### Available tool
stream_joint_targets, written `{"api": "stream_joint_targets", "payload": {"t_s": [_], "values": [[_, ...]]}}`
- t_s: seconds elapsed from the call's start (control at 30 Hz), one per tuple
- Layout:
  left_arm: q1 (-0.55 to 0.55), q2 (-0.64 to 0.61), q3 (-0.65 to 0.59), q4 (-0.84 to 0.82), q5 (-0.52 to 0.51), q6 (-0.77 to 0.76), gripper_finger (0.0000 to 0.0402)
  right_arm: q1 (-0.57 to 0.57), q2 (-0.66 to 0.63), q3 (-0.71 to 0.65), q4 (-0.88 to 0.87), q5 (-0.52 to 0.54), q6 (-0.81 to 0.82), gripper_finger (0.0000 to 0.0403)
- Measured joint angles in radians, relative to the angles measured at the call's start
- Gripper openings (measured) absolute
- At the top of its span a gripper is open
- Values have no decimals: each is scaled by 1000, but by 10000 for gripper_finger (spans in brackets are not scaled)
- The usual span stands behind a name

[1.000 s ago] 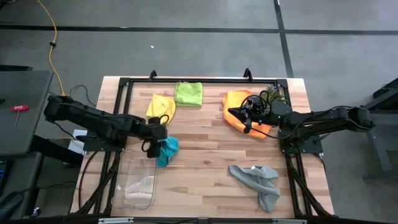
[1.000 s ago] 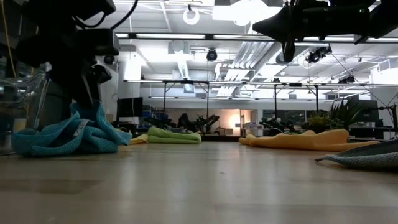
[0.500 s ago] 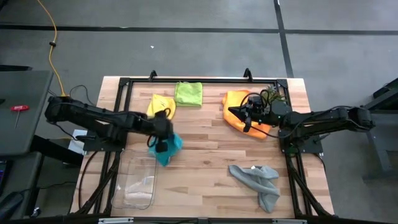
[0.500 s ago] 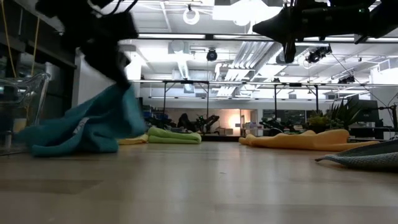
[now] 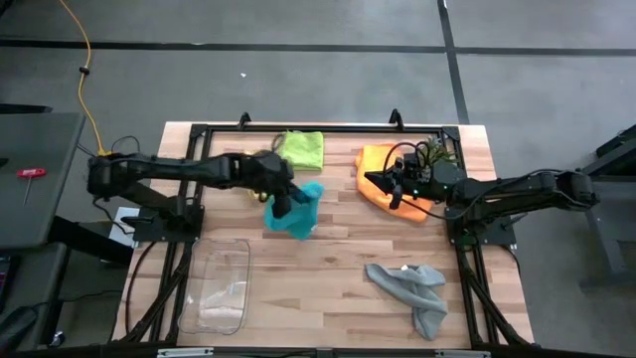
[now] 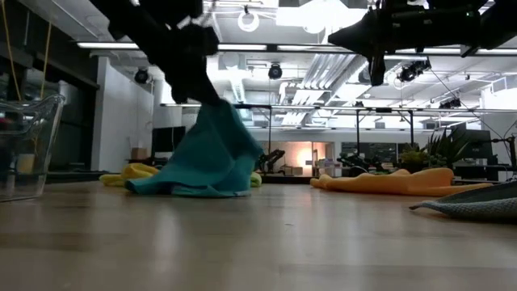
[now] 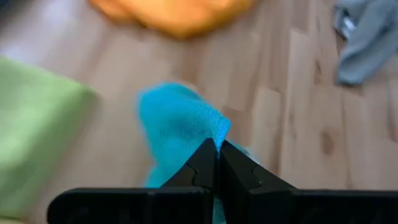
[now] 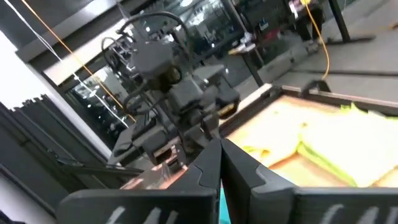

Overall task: Fold microfiber towels
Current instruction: Fold the blue microfiber towel

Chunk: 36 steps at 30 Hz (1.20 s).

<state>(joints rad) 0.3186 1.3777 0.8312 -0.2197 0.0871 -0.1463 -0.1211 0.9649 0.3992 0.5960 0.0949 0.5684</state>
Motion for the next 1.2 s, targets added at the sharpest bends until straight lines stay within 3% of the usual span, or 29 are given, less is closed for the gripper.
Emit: {"api": "stream_joint_targets", "payload": {"t_s": [0.13,0.37,0.5,0.63,0.8,0.97,1.07,1.2], "values": [[-23,136,0,89,58,-38,0,10,33,0,-59,-25,35,22],[-17,307,50,149,30,-71,0,70,195,95,-237,-52,21,115],[12,323,156,111,194,-168,0,77,303,212,-373,-80,-24,150],[-11,322,263,-24,351,-212,0,69,346,312,-483,-177,-93,157],[-53,326,288,-57,462,-245,0,69,339,377,-634,-187,-184,158],[-23,414,289,8,438,-254,0,67,329,387,-659,-231,-163,158],[29,511,288,60,391,-320,0,67,331,387,-661,-254,-94,158],[55,630,287,75,406,-402,0,80,331,387,-677,-255,-29,158]]}}
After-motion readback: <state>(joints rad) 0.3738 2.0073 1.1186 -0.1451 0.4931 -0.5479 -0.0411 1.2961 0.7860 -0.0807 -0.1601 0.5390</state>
